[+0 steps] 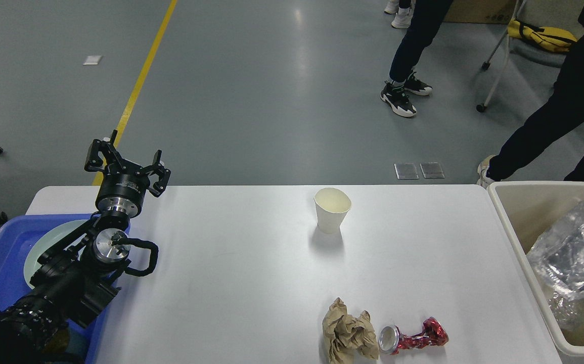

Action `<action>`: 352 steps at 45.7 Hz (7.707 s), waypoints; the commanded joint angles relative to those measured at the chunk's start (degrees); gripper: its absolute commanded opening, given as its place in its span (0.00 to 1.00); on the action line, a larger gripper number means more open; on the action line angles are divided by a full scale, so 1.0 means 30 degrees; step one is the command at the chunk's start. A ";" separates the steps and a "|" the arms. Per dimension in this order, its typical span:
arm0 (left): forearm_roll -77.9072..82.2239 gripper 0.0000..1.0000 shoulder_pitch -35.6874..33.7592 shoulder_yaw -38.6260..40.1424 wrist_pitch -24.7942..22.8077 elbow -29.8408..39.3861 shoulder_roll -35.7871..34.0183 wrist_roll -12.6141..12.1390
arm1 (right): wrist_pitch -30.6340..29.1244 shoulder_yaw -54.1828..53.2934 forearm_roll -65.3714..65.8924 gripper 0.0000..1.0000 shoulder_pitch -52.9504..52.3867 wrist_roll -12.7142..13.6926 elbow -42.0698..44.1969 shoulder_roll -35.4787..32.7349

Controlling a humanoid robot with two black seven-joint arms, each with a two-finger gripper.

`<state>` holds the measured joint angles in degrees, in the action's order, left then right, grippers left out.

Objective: Tidy desktop
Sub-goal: 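Lift the clear plastic container and drop it into the beige bin, then lower the right gripper toward the red can near the crumpled paper, then close the right gripper on the red can, then lift the red can and drop it into the beige bin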

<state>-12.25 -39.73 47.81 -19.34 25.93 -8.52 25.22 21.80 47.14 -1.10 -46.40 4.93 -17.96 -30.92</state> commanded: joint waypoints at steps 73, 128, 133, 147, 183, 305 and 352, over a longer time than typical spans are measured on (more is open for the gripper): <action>0.0010 0.98 0.0032 0.0000 0.0000 0.0027 -0.0030 0.0000 | -0.6508 0.2046 -0.5252 1.00 -1.3571 0.0085 -2.6504 -0.2172; 0.0011 0.98 0.0032 0.0000 0.0000 0.0027 0.0000 0.0000 | 0.1083 -0.5049 -0.6751 0.00 -0.5421 -0.0208 -2.3604 0.0640; 0.0011 0.98 0.0003 0.0000 0.0000 0.0027 0.0000 0.0000 | 0.1112 -0.5049 -0.6693 0.00 -0.5421 -0.0208 -2.3633 0.0640; 0.0011 0.98 0.0032 0.0000 0.0000 0.0027 -0.0001 0.0000 | 0.1259 -0.4845 -0.6487 0.00 -0.5801 -0.0208 -2.3897 -0.0003; 0.0010 0.98 0.0032 0.0000 0.0000 0.0027 0.0000 0.0000 | 0.0966 -0.4844 -0.6546 1.00 -0.5860 -0.0003 -2.3751 0.0434; 0.0011 0.98 0.0032 0.0000 0.0000 0.0027 -0.0001 0.0000 | -1.5622 0.4910 0.2151 0.00 -2.8512 -0.0208 -2.6186 0.0848; 0.0011 0.98 0.0003 0.0000 0.0000 -0.0002 0.0000 0.0000 | -0.3019 0.1074 0.4001 0.99 0.1552 -0.0296 0.3027 0.1987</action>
<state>-12.23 -39.73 47.81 -19.34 25.97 -8.52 25.22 12.63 50.59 10.96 -41.80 3.87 -8.91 -25.57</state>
